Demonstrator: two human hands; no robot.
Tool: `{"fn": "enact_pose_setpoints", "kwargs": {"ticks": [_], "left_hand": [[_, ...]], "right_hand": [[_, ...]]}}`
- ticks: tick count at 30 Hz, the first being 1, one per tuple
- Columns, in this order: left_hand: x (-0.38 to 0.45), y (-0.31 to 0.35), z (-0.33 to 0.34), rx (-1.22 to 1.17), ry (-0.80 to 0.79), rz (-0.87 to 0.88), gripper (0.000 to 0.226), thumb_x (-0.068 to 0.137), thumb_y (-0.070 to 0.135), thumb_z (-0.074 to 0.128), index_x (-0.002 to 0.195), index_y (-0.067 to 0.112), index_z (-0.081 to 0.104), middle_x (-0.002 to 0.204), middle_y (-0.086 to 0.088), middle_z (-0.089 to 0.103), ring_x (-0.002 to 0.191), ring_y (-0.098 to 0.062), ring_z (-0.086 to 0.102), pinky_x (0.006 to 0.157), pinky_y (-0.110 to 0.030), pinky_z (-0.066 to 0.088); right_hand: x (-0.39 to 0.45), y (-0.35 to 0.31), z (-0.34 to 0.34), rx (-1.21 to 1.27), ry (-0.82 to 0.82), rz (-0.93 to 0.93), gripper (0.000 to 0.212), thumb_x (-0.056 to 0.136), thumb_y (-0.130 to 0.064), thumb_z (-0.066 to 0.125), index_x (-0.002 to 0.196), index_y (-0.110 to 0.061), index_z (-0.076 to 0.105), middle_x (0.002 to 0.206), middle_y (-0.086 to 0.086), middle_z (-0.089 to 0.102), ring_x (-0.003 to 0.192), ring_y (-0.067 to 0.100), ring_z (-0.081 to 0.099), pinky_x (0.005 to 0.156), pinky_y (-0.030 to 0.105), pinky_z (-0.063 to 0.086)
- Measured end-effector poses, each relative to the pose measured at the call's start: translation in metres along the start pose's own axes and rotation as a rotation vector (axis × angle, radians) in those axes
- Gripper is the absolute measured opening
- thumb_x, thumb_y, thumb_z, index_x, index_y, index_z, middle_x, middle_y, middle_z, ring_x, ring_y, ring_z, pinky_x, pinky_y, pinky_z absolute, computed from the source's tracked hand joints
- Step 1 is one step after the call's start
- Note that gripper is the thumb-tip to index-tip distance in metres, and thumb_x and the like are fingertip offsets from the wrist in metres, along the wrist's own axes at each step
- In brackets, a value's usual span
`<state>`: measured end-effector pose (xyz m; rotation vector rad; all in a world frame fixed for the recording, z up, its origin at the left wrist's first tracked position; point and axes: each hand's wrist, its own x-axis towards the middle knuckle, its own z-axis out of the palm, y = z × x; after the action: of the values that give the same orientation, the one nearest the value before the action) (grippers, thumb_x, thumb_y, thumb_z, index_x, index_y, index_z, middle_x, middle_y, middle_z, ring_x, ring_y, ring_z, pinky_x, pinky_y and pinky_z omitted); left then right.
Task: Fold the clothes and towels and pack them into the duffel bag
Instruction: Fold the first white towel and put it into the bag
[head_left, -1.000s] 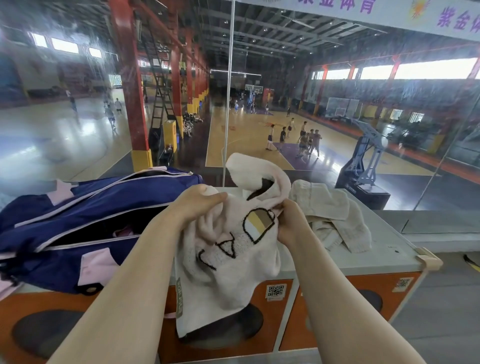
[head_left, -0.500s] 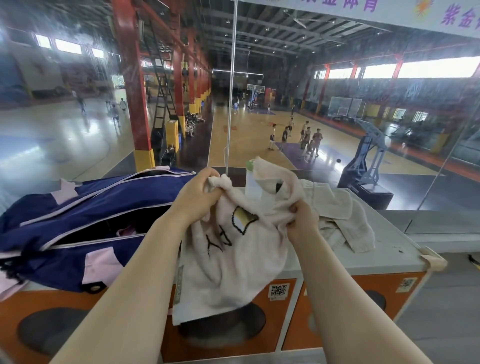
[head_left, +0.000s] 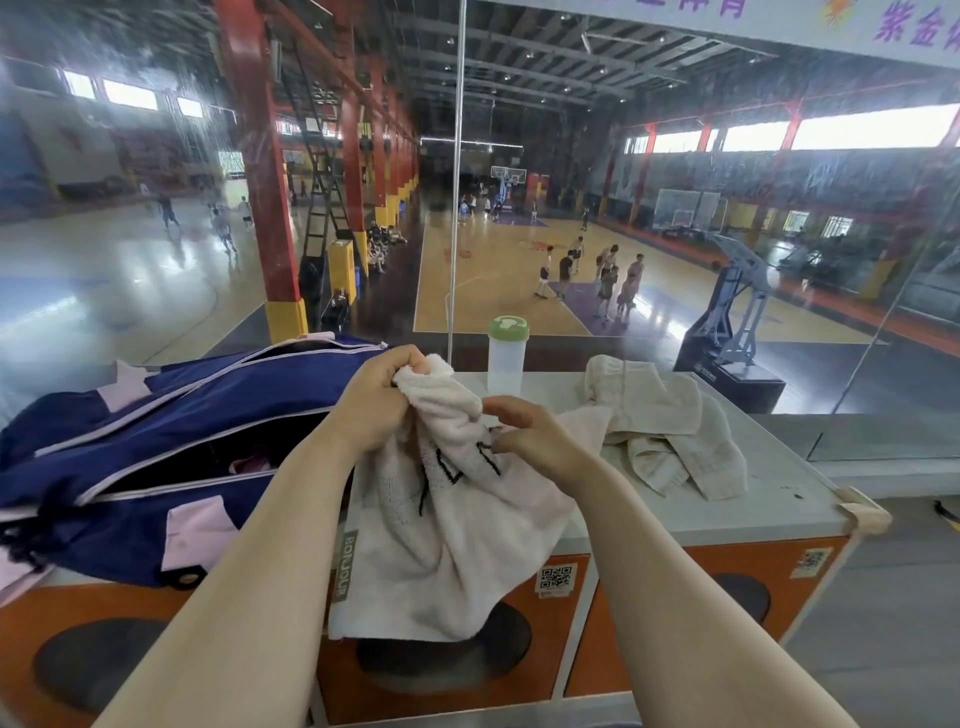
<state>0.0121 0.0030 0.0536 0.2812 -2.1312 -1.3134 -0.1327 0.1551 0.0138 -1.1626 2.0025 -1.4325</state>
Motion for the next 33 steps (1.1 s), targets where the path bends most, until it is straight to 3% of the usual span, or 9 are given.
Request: {"fn": "enact_pose_setpoints", "kwargs": {"ticks": [5, 10, 15, 17, 18, 20, 23, 28, 33], "left_hand": [[0.001, 0.001, -0.003, 0.022, 0.0, 0.014, 0.026, 0.084, -0.009, 0.045, 0.072, 0.012, 0.052, 0.071, -0.009, 0.05, 0.064, -0.022, 0.047, 0.059, -0.036, 0.04], [0.006, 0.013, -0.01, 0.083, 0.053, 0.069, 0.018, 0.087, -0.003, 0.048, 0.079, 0.013, 0.051, 0.073, 0.002, 0.052, 0.069, -0.011, 0.046, 0.063, -0.028, 0.039], [0.009, 0.014, -0.015, 0.292, 0.147, 0.068, 0.019, 0.085, -0.001, 0.046, 0.09, 0.016, 0.054, 0.086, 0.0, 0.061, 0.078, -0.012, 0.052, 0.067, -0.032, 0.042], [0.009, 0.007, -0.017, 0.444, 0.289, 0.029, 0.018, 0.085, 0.006, 0.045, 0.089, 0.022, 0.053, 0.087, 0.003, 0.061, 0.085, -0.018, 0.054, 0.069, -0.038, 0.045], [0.008, 0.003, -0.019, 0.489, 0.357, 0.002, 0.017, 0.085, 0.008, 0.045, 0.09, 0.024, 0.052, 0.087, 0.002, 0.06, 0.087, -0.022, 0.054, 0.067, -0.038, 0.045], [0.007, -0.001, -0.022, 0.501, 0.449, -0.058, 0.016, 0.086, 0.01, 0.045, 0.091, 0.025, 0.051, 0.09, -0.002, 0.059, 0.088, -0.025, 0.054, 0.062, -0.035, 0.039], [0.005, 0.0, -0.022, 0.501, 0.51, -0.137, 0.008, 0.092, 0.018, 0.046, 0.093, 0.024, 0.05, 0.094, -0.004, 0.057, 0.091, -0.026, 0.051, 0.065, -0.035, 0.035], [0.008, -0.006, -0.021, 0.458, 0.397, -0.255, 0.009, 0.093, 0.029, 0.046, 0.099, 0.022, 0.049, 0.103, -0.007, 0.059, 0.096, -0.029, 0.054, 0.071, -0.037, 0.036], [0.006, 0.011, -0.018, 0.196, 0.265, -0.402, 0.036, 0.091, 0.02, 0.046, 0.127, 0.02, 0.045, 0.121, -0.007, 0.054, 0.102, -0.022, 0.05, 0.079, -0.035, 0.036]], "right_hand": [[-0.004, -0.009, 0.001, 0.02, 0.006, -0.012, 0.016, 0.081, 0.009, 0.061, 0.092, -0.002, 0.067, 0.089, 0.002, 0.066, 0.083, 0.008, 0.059, 0.073, 0.013, 0.049], [-0.004, -0.023, -0.011, 0.083, -0.019, 0.011, 0.017, 0.081, 0.004, 0.065, 0.081, -0.011, 0.059, 0.078, 0.009, 0.058, 0.078, 0.018, 0.055, 0.074, 0.027, 0.045], [-0.002, -0.038, -0.027, -0.269, 0.045, -0.01, 0.031, 0.08, -0.017, 0.074, 0.108, -0.019, 0.062, 0.074, 0.001, 0.056, 0.062, 0.011, 0.049, 0.06, 0.024, 0.039], [-0.004, -0.04, -0.033, -0.364, 0.136, -0.025, 0.019, 0.077, -0.03, 0.077, 0.084, -0.014, 0.069, 0.067, 0.001, 0.055, 0.058, 0.01, 0.045, 0.056, 0.023, 0.035], [-0.006, -0.041, -0.037, -0.335, 0.159, -0.017, 0.03, 0.077, -0.036, 0.078, 0.07, -0.009, 0.065, 0.063, 0.001, 0.05, 0.057, 0.011, 0.041, 0.054, 0.023, 0.032], [-0.014, -0.043, -0.043, -0.16, 0.104, 0.02, 0.042, 0.078, -0.037, 0.076, 0.063, -0.002, 0.06, 0.065, 0.006, 0.051, 0.062, 0.014, 0.045, 0.062, 0.022, 0.035], [-0.027, -0.05, -0.052, -0.023, 0.001, 0.072, 0.025, 0.086, -0.025, 0.068, 0.089, -0.001, 0.074, 0.094, 0.002, 0.073, 0.084, 0.005, 0.064, 0.083, 0.018, 0.043], [-0.022, -0.048, -0.049, -0.163, 0.125, 0.082, 0.041, 0.088, -0.031, 0.064, 0.058, -0.016, 0.041, 0.063, 0.003, 0.033, 0.061, 0.014, 0.032, 0.058, 0.027, 0.025], [-0.01, -0.052, -0.046, -0.104, 0.4, -0.068, 0.048, 0.086, -0.024, 0.066, 0.055, -0.02, 0.029, 0.055, -0.004, 0.022, 0.055, 0.012, 0.022, 0.054, 0.029, 0.019]]}}
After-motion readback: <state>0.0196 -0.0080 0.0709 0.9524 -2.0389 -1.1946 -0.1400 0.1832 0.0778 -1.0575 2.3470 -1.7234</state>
